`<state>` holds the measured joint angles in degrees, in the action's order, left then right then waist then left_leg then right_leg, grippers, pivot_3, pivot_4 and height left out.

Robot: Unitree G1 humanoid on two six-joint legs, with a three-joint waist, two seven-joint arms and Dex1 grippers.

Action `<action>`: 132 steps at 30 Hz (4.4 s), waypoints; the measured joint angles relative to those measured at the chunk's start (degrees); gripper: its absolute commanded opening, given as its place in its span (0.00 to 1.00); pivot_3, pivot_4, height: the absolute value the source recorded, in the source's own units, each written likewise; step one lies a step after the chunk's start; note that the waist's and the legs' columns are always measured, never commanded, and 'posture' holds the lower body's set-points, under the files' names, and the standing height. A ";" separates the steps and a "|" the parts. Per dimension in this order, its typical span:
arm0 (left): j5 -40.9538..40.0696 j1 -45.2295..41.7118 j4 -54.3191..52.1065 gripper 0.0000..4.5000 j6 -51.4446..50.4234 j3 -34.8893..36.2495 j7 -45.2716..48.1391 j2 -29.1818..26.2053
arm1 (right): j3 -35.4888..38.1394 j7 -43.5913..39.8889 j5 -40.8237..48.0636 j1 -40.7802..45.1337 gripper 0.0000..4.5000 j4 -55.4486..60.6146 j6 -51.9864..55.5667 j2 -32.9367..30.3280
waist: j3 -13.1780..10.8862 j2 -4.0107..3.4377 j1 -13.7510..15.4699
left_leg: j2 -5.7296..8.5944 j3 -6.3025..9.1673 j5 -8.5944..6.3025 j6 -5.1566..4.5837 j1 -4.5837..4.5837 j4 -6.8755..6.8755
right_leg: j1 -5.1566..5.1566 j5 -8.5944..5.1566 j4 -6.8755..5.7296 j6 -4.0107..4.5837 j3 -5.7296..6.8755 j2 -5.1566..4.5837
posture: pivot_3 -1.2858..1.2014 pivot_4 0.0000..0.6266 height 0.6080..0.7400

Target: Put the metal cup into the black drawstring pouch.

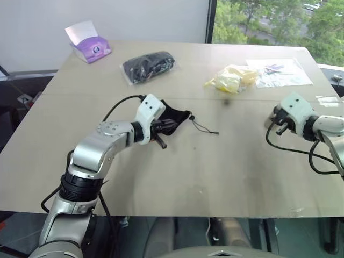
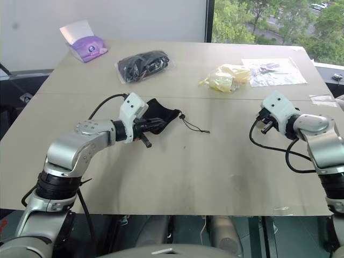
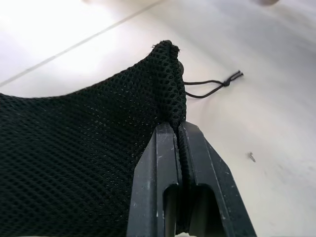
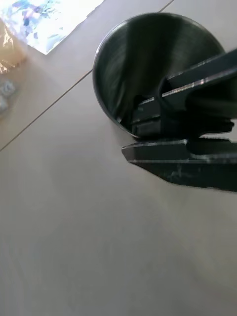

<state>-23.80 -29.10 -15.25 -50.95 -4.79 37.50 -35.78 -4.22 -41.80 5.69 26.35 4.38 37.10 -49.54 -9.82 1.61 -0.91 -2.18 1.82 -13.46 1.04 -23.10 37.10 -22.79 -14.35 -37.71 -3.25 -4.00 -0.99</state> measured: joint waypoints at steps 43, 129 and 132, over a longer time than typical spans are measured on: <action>-9.96 -6.07 10.20 0.00 -12.60 5.65 -1.03 11.37 | -2.86 19.26 21.33 -12.66 0.01 16.82 2.51 41.34 | -0.02 -0.03 -0.25 | 0.01 0.23 0.02 0.03 -0.65 0.11 | -0.65 0.03 -0.23 0.00 0.20 0.02 | 0.52 0.24 1.00; -23.52 -7.51 11.41 0.00 -19.11 16.92 0.95 3.84 | 2.85 20.50 32.12 -4.61 0.01 1.49 -4.28 52.93 | -0.01 0.02 -1.08 | 0.02 0.32 0.02 0.04 -0.83 0.09 | -0.78 0.05 -0.25 0.01 0.32 -0.04 | 0.52 0.24 1.00; -27.65 -9.01 9.07 0.00 -22.63 18.41 1.07 3.40 | 8.60 22.37 37.96 -4.65 0.01 5.80 -3.00 52.91 | 0.01 0.00 -1.36 | 0.03 0.26 0.02 0.03 -0.72 0.07 | -0.71 0.05 -0.26 0.01 0.25 -0.06 | 0.52 0.24 1.00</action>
<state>-51.44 -38.10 -6.19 -73.58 13.62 38.57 -32.38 4.38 -19.43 43.65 21.70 10.18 34.09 3.37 -9.82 1.60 -2.27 -2.15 2.08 -13.44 1.08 -23.82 37.17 -23.49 -14.30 -37.97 -3.24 -3.75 -1.05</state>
